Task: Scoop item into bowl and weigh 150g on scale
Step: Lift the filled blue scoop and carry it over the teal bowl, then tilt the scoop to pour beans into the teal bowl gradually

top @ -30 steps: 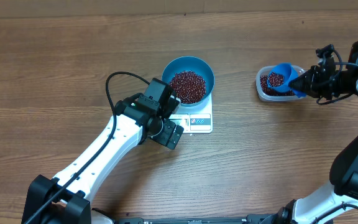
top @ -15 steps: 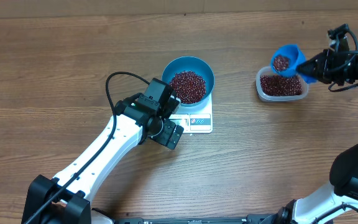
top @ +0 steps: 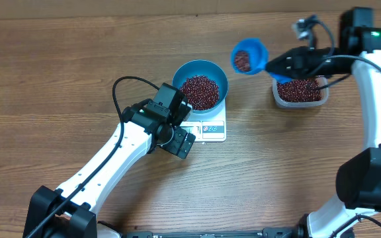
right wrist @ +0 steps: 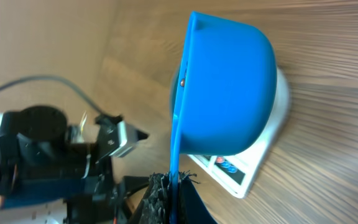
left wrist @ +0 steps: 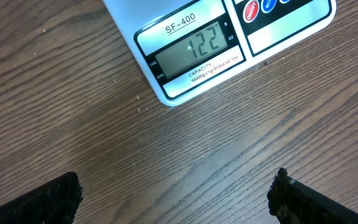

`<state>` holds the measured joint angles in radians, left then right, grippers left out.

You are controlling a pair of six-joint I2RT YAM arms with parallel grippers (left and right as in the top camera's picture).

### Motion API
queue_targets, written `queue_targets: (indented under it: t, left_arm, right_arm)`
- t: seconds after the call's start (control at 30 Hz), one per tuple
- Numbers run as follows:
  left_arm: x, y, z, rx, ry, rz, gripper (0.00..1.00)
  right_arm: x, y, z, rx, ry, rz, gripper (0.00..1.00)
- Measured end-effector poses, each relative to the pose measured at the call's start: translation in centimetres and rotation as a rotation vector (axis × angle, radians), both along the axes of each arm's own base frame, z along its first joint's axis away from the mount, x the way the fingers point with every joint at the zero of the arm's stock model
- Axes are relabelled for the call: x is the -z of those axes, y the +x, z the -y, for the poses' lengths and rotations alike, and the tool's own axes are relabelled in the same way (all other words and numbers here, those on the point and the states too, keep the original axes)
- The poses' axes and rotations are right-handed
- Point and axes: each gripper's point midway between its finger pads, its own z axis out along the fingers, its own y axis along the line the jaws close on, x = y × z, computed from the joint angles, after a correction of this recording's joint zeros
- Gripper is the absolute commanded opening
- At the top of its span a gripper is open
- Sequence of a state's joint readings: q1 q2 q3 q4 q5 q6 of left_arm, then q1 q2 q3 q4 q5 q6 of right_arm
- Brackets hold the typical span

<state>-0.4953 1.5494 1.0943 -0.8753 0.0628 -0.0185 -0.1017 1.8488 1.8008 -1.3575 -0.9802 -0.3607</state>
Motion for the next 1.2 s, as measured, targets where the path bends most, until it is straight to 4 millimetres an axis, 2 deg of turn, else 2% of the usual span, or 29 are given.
queue_targets:
  t: [0.07, 0.2, 0.27, 0.37, 0.63, 0.87, 1.2]
  left_arm:
    - [0.0, 0.0, 0.0, 0.000, 0.000, 0.000, 0.99]
    - [0.0, 0.0, 0.0, 0.000, 0.000, 0.000, 0.99]
    - [0.0, 0.0, 0.0, 0.000, 0.000, 0.000, 0.99]
    - [0.0, 0.0, 0.0, 0.000, 0.000, 0.000, 1.00]
    - [0.0, 0.0, 0.0, 0.000, 0.000, 0.000, 1.00]
    - [0.0, 0.0, 0.0, 0.000, 0.000, 0.000, 1.00]
    - [0.0, 0.0, 0.0, 0.000, 0.000, 0.000, 1.00]
  right_arm:
    - [-0.1, -0.3, -2.7, -0.070, -0.005, 0.031, 0.04]
    - [0.5, -0.9, -6.4, -0.166, -0.061, 0.084, 0.04]
    - [0.9, -1.2, -8.1, -0.207, -0.103, 0.113, 0.04]
    - [1.5, -1.1, -9.5, -0.225, -0.162, 0.142, 0.04]
    - [2.9, 0.3, -10.8, -0.212, -0.337, 0.237, 0.04]
    - [4.1, 0.3, -12.1, -0.222, -0.493, 0.296, 0.04]
    - [4.9, 1.4, -11.5, -0.182, -0.656, 0.353, 0.04]
